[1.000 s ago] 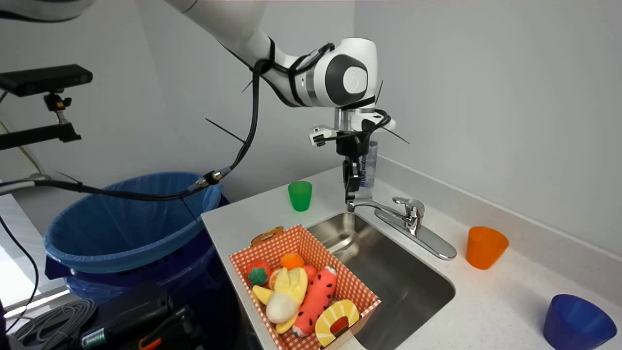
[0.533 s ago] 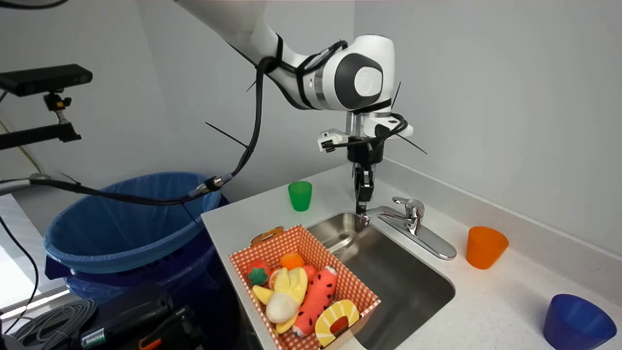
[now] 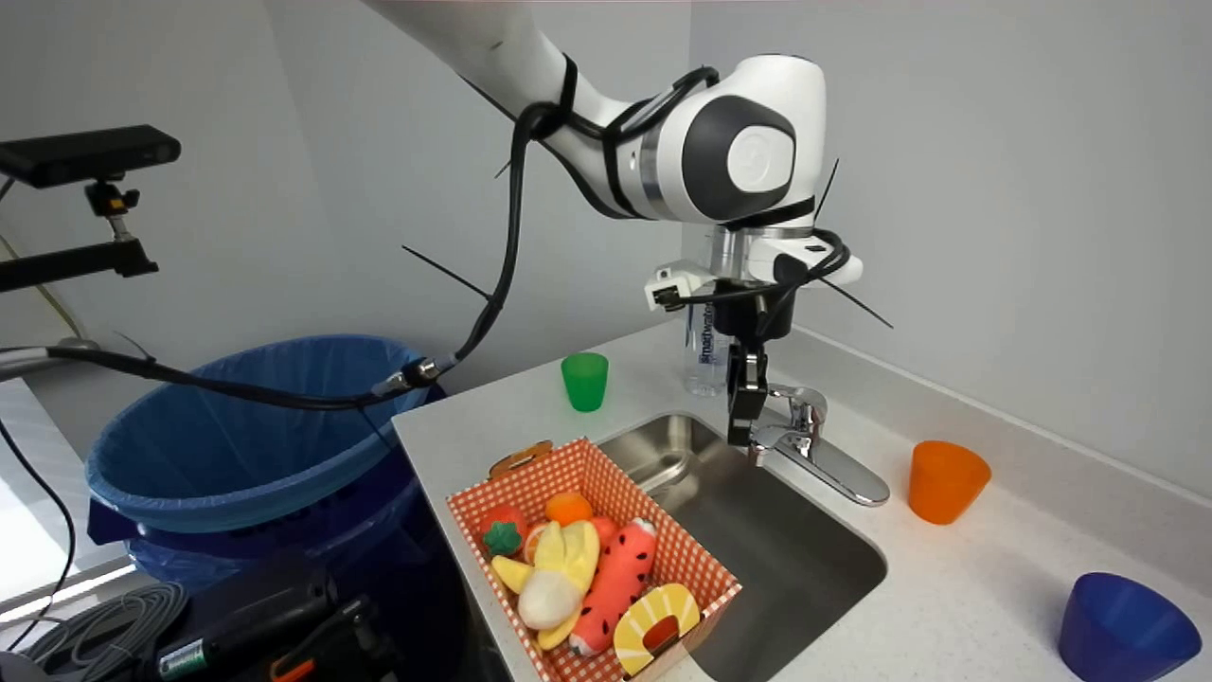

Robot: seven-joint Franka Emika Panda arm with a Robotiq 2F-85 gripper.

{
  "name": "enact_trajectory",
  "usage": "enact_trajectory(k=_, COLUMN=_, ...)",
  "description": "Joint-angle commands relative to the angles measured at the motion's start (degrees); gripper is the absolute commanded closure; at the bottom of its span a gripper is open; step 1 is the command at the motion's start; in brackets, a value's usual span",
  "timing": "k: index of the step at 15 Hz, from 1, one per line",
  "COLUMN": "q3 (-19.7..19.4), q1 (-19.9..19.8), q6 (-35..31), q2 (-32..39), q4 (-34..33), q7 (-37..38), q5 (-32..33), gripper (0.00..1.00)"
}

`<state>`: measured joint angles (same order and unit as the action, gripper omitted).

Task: Turn the tap to the right

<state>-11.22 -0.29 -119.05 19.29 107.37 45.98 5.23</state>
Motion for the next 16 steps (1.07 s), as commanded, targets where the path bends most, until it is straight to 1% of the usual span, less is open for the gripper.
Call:
enact_trajectory(k=1, q3=-0.9, q1=-1.7, q6=-1.1, q2=-3.7, q4=3.4, q7=-0.1, q5=1.7, gripper=1.00)
enact_trajectory(k=7, q3=-2.2, q1=-4.2, q6=-0.9, q2=-5.6, q4=3.9, q7=-0.9, q5=1.8, gripper=1.00)
enact_trajectory(k=12, q3=-1.6, q1=-5.4, q6=0.0, q2=-8.5, q4=2.9, q7=-3.4, q5=0.3, gripper=1.00)
enact_trajectory(k=13, q3=-1.4, q1=-5.6, q6=0.8, q2=-9.0, q4=2.7, q7=-4.4, q5=-0.5, gripper=0.74)
enact_trajectory(k=14, q3=-1.3, q1=-5.5, q6=0.3, q2=-9.7, q4=2.9, q7=-5.1, q5=-0.6, gripper=0.72)
enact_trajectory(k=15, q3=-1.5, q1=-5.2, q6=0.1, q2=-7.2, q4=1.8, q7=-2.9, q5=0.6, gripper=0.91)
enact_trajectory(k=16, q3=-1.4, q1=-5.3, q6=0.1, q2=-7.8, q4=1.8, q7=-3.4, q5=0.5, gripper=0.82)
